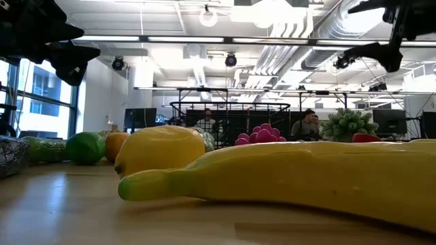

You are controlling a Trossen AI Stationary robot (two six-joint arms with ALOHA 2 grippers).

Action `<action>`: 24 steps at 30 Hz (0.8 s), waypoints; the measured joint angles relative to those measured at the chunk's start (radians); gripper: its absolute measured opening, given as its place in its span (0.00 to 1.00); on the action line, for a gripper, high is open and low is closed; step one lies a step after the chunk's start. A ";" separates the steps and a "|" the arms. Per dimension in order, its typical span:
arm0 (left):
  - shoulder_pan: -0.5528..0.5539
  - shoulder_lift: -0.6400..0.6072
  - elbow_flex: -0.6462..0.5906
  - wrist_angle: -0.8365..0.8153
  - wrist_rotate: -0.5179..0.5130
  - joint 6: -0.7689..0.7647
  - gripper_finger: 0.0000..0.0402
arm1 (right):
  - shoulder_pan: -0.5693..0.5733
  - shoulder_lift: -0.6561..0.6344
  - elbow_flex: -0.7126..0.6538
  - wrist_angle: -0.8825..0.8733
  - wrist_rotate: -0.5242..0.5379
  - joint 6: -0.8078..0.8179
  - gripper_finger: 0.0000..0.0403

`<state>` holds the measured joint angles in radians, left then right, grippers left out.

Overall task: Build produce basket
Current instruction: Put the yellow lemon into the wire basket

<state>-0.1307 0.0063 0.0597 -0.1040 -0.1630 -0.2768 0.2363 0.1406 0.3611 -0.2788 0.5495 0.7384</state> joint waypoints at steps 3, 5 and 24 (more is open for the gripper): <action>0.000 0.000 0.000 0.000 0.000 0.000 0.48 | 0.000 0.103 0.084 -0.102 -0.001 0.093 0.94; 0.000 0.000 0.000 0.000 0.000 0.000 0.48 | 0.000 0.176 0.145 -0.185 -0.006 0.174 0.94; 0.000 0.000 0.000 0.000 0.000 0.000 0.48 | 0.017 0.859 0.644 -0.750 -0.336 0.562 0.94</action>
<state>-0.1307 0.0060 0.0597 -0.1037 -0.1631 -0.2769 0.2530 1.0000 1.0053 -1.0291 0.2132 1.3008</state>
